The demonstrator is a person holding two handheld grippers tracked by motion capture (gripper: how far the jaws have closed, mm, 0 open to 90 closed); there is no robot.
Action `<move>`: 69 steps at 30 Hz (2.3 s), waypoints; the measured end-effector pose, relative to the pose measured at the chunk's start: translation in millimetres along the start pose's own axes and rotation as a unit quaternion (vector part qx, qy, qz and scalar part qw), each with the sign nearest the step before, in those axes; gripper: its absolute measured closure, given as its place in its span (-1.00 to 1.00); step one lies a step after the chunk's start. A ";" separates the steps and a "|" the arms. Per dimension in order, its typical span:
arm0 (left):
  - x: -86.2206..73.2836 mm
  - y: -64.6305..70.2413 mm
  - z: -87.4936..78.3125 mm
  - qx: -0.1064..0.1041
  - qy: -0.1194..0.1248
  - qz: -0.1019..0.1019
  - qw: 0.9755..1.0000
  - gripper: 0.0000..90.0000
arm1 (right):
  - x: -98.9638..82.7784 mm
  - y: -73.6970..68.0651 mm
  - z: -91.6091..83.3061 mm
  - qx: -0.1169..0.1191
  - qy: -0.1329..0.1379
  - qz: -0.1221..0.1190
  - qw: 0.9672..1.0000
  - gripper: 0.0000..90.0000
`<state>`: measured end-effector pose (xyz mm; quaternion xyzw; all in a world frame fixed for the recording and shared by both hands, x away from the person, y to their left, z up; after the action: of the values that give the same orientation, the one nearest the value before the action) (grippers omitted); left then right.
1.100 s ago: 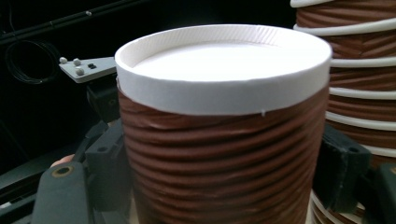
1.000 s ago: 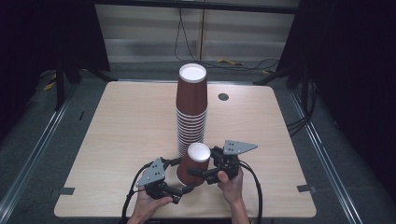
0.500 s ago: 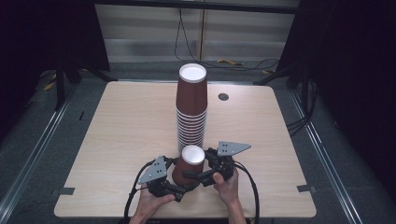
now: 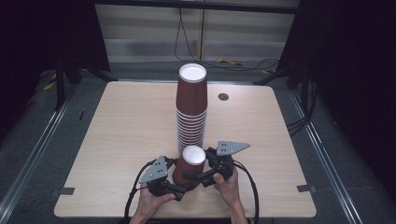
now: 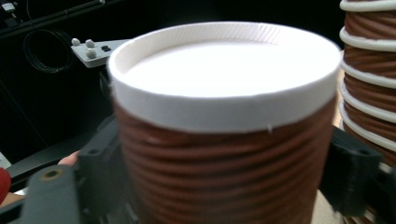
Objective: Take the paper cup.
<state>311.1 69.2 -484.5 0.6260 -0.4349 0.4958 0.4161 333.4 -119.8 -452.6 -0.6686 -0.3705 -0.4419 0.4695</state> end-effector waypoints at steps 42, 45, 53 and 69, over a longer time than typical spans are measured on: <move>9.2 -20.4 -22.7 0.025 -0.100 0.028 0.994 -0.68 | -10.1 1.8 -42.2 -0.069 -0.040 -0.034 0.996 -0.71; 10.3 -20.3 -21.2 0.024 -0.112 0.032 0.993 -0.68 | -10.4 1.4 -43.2 -0.067 -0.051 -0.036 0.996 -0.70; 16.2 -20.5 -18.5 0.020 -0.155 0.054 0.986 -0.68 | -10.7 0.2 -45.9 -0.079 -0.072 -0.044 0.993 -0.69; 20.0 -20.1 -12.3 0.011 -0.235 0.088 0.968 -0.68 | -6.7 -0.9 -43.8 -0.091 -0.113 -0.071 0.987 -0.56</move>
<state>329.8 83.8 -464.6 0.6891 -0.5683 0.3741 0.2495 319.7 -162.0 -451.2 -0.7259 -0.4260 -0.4279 0.3295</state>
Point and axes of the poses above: each handheld gripper's, and its own axes: z roughly forward along the jaws, x roughly out of its top, y roughly to its right, the point moved 2 cm from there along z, roughly forward along the jaws, and after that the axes turned 2 degrees about -x, right-handed, at the moved point
